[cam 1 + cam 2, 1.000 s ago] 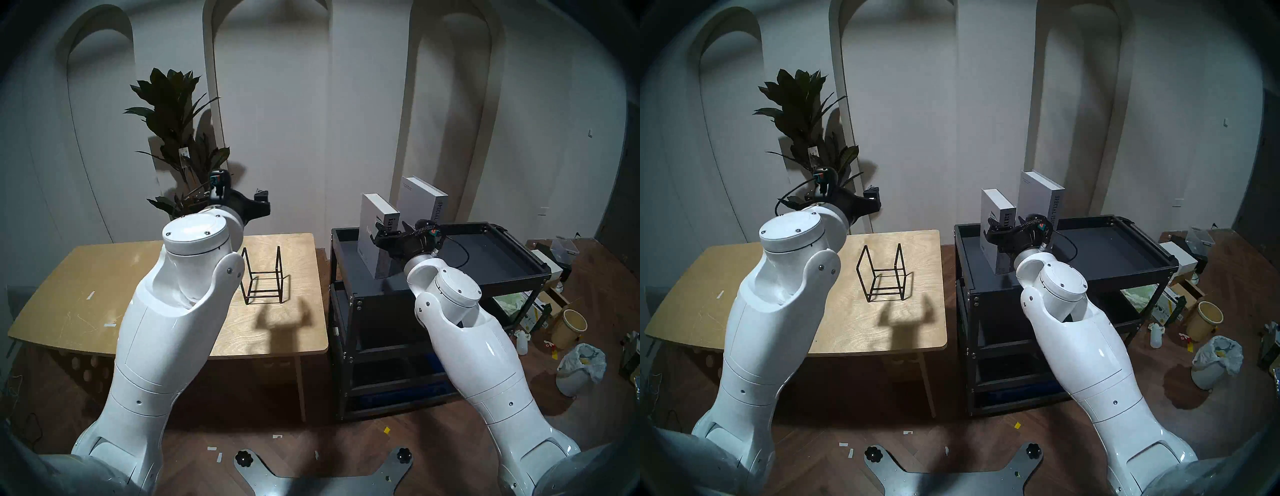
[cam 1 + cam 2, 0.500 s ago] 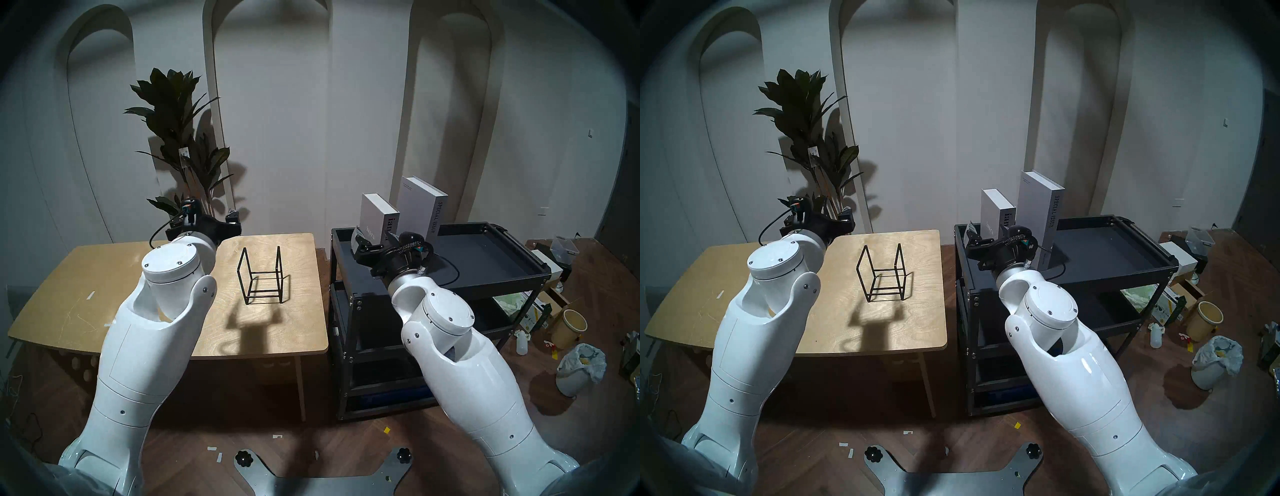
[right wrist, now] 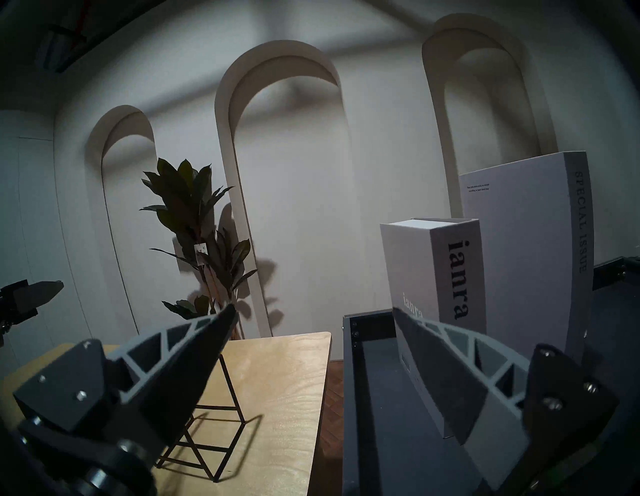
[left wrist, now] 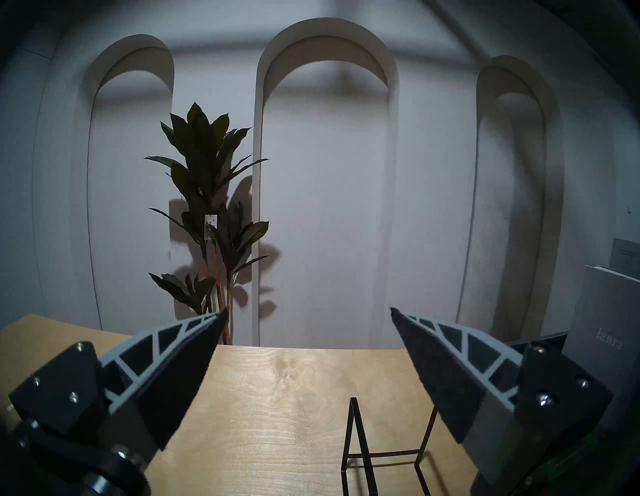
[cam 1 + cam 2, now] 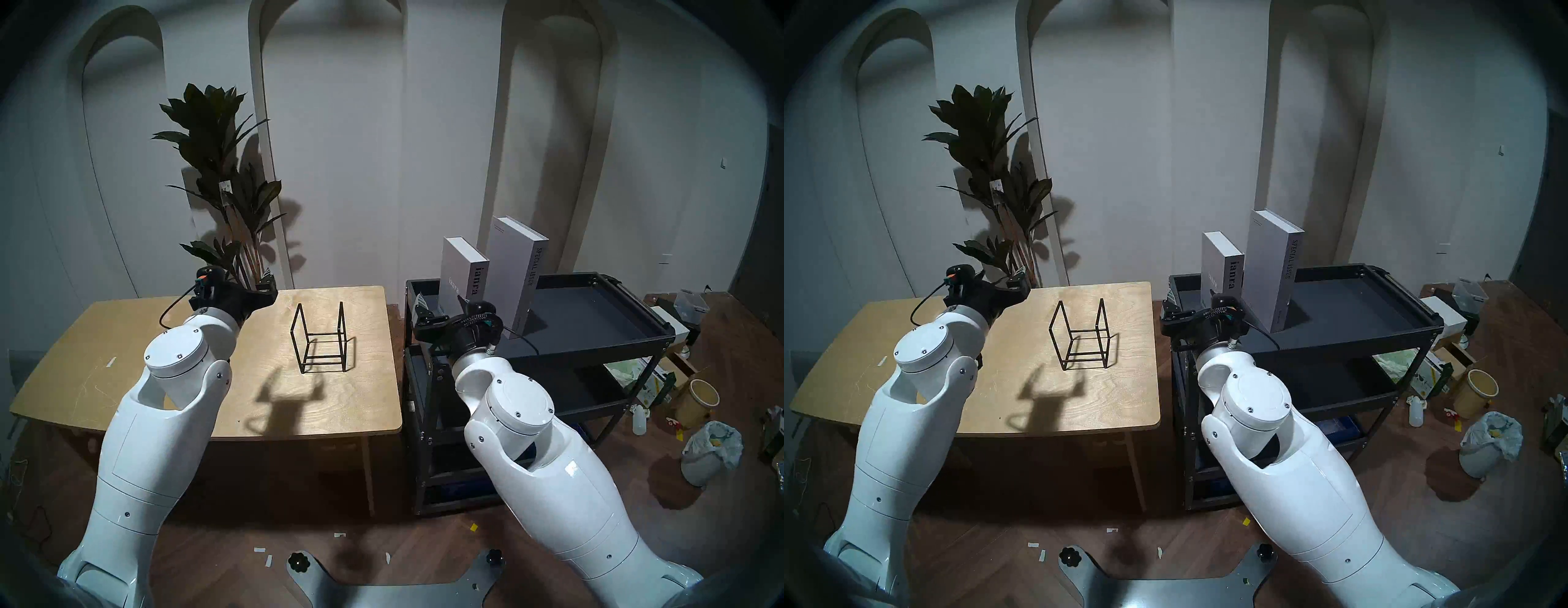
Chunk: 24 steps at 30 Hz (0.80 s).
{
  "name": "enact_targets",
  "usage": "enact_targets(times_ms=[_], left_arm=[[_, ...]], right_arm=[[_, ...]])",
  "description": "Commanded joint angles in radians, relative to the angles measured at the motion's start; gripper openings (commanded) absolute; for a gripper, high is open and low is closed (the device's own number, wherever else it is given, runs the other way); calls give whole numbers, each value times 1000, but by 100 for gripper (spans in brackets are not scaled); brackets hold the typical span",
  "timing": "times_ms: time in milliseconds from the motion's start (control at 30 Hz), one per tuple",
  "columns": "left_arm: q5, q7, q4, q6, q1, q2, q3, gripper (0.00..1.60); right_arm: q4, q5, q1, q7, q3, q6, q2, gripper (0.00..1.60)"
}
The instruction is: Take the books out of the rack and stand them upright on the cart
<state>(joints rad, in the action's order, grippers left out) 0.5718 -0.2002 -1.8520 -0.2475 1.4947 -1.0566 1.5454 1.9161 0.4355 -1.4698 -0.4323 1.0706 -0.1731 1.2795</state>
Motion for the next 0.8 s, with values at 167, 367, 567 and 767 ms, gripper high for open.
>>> enact_targets(times_ms=[167,367,567,767], left_arm=[[20,200,79,197,2,14,35,160],[21,262,146,299,-28,-3,25,160],[21,305,213,392,-69,-20,11,160],[7,351,281,468,-108,-48,-2,160]], right_arm=[[-137,-47,158,49,0,16,40,160],[-198,-27,223,115,30,26,56,160],[-234,2,257,172,35,30,45,160],[-247,44,252,246,50,37,22,160]])
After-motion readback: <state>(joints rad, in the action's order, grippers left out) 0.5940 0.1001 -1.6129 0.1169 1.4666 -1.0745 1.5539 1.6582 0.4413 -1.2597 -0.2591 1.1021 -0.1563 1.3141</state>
